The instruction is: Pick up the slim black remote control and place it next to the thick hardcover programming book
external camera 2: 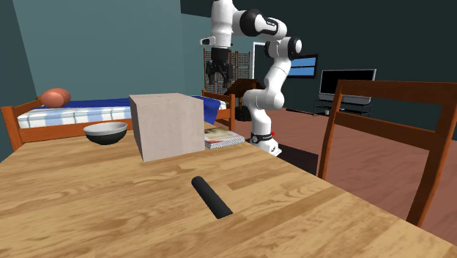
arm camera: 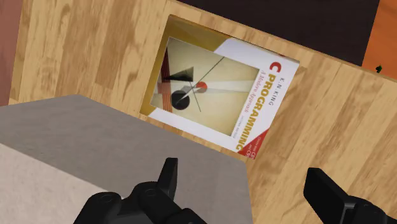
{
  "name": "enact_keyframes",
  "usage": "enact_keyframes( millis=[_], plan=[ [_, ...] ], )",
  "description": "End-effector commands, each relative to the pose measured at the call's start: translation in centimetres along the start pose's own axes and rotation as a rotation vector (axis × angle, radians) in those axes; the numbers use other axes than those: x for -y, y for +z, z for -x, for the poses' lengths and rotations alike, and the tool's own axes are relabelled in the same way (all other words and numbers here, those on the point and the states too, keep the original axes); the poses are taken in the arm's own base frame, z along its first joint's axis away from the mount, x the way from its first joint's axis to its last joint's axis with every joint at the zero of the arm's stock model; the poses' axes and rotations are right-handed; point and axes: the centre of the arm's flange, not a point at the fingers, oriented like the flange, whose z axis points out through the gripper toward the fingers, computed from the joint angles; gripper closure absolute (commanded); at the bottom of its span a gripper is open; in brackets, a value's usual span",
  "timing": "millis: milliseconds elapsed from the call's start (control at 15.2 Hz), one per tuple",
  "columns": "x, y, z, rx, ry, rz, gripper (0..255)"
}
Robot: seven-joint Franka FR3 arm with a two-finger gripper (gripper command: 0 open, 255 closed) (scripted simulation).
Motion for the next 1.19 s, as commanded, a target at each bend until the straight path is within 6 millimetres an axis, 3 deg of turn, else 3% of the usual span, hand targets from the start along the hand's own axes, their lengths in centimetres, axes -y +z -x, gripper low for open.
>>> enact_keyframes(
  millis=[0, 528, 1122],
  plan=[
    [0.0, 0.0, 0.0, 0.000, 0.000, 0.000, 0],
    [1.9, 4.0, -9.3, -0.010, -0.246, -0.033, 0],
    [6.9, 8.3, -18.9, -0.020, -0.522, -0.071, 0]
  ],
)
